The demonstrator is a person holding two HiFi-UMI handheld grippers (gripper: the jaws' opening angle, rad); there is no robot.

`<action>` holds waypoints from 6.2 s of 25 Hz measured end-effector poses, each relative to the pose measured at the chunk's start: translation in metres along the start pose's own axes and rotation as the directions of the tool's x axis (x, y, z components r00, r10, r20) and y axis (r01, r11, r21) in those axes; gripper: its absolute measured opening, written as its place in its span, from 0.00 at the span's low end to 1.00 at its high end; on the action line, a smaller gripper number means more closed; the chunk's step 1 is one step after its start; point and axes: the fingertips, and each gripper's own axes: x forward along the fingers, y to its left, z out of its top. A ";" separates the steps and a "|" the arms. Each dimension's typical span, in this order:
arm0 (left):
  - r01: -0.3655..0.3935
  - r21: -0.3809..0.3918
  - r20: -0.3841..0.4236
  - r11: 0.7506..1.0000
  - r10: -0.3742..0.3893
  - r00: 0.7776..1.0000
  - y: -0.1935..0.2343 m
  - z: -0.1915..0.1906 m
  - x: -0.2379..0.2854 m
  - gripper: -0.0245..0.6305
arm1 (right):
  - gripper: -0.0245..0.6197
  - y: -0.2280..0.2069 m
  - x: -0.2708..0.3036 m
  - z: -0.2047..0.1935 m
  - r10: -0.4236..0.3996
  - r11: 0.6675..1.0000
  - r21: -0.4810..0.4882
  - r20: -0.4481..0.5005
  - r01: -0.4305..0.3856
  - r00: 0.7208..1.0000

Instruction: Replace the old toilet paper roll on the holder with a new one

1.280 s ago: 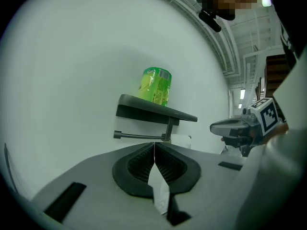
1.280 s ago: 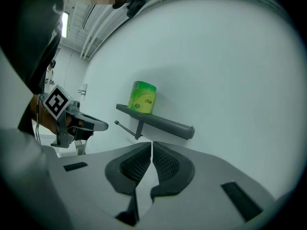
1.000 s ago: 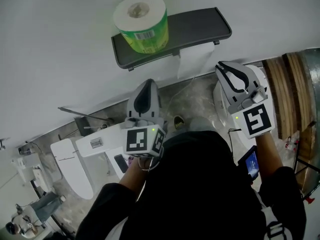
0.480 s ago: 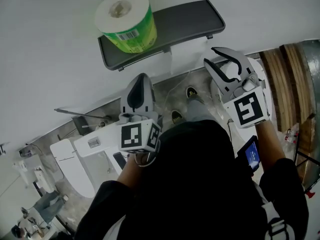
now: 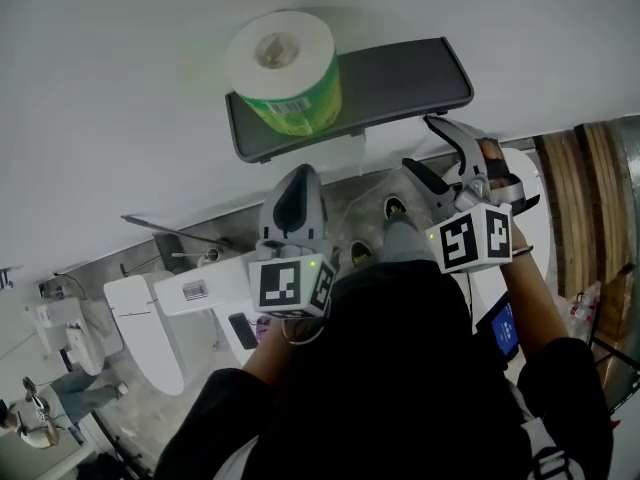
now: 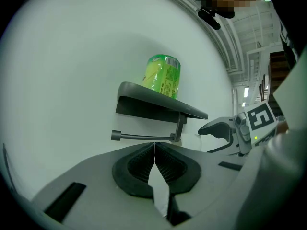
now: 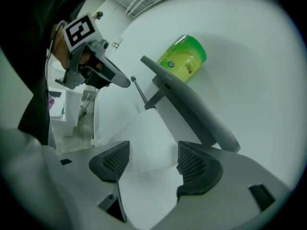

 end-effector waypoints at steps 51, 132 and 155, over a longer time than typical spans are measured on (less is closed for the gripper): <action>0.010 0.008 0.027 1.000 -0.011 1.000 0.015 0.004 -0.029 0.07 | 0.40 -0.016 0.047 0.005 -0.379 0.792 -0.581 -0.222 0.190 0.898; 0.103 0.028 -0.004 0.994 -0.103 0.995 -0.035 -0.009 -0.017 0.07 | 0.39 -0.167 -0.089 -0.011 -0.444 0.870 0.211 -0.055 0.445 0.894; 0.029 0.003 0.019 1.000 -0.029 0.999 -0.010 -0.005 -0.034 0.07 | 0.39 -0.160 -0.009 0.095 -0.183 0.671 0.731 0.330 -0.127 0.926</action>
